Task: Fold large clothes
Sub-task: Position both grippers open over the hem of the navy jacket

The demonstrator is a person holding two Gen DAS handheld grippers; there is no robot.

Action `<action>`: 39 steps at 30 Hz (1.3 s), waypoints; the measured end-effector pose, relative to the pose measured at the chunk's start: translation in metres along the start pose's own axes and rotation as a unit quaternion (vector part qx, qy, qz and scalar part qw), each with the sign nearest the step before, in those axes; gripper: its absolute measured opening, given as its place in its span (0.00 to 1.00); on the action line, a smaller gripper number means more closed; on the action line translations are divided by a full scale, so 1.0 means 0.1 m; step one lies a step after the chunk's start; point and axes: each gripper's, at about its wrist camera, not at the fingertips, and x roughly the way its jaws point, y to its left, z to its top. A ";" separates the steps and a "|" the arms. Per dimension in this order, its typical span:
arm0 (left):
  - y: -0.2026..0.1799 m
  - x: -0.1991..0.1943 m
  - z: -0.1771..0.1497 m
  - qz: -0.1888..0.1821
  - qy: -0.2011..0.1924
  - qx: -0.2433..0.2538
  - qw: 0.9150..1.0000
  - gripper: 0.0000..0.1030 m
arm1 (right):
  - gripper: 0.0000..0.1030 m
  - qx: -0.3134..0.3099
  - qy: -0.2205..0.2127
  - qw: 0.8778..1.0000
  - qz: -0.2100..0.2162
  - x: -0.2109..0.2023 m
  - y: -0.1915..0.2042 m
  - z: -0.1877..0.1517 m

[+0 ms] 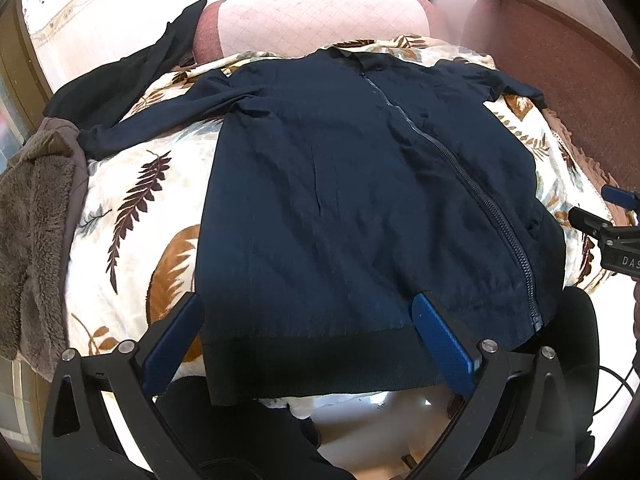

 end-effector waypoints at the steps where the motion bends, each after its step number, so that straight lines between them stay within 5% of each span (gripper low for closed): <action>1: 0.00 0.00 0.00 -0.001 0.000 -0.002 1.000 1.00 | 0.95 0.001 0.000 1.000 0.001 0.01 0.00 0.00; 39: 0.06 0.15 0.10 -0.014 0.014 -0.017 1.000 1.00 | 0.94 0.021 0.011 1.000 0.001 0.13 -0.07 0.08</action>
